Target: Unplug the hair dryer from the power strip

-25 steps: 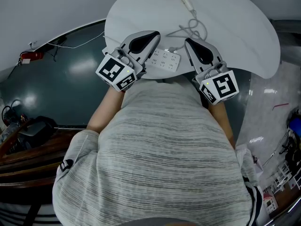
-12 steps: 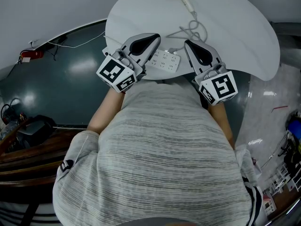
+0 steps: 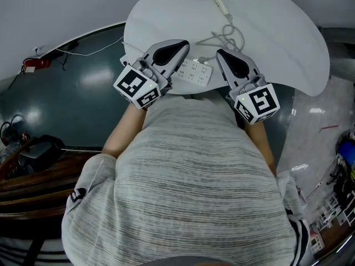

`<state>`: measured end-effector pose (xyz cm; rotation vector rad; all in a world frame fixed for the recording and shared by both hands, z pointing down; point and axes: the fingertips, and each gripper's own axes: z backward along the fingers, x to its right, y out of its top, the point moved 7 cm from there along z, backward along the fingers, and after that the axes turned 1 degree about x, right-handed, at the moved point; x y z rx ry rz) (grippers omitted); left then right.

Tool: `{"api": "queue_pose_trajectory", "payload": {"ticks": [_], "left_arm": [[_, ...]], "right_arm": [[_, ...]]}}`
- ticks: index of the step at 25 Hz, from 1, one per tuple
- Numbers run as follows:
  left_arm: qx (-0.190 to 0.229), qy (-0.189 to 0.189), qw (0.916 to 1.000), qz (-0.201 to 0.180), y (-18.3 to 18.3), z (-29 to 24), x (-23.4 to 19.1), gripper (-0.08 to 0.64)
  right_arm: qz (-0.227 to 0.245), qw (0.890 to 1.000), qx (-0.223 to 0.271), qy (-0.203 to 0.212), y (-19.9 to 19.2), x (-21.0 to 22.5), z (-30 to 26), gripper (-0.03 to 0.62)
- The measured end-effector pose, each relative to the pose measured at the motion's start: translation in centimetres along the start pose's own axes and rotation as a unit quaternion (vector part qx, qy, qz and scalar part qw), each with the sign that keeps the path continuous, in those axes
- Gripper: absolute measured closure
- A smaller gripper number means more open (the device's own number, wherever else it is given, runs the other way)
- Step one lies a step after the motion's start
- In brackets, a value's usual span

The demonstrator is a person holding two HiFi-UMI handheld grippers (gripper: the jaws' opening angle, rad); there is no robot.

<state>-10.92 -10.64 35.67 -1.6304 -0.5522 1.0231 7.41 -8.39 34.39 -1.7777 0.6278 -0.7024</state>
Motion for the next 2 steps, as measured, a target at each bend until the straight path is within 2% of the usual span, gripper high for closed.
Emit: {"api": "queue_pose_trajectory", "payload": {"ticks": [2], "left_arm": [[-0.001, -0.001, 1.0000, 0.000, -0.13, 0.04, -0.03, 0.554]], "right_arm": [[0.001, 1.000, -0.003, 0.003, -0.15, -0.10, -0.10, 0.568]]}}
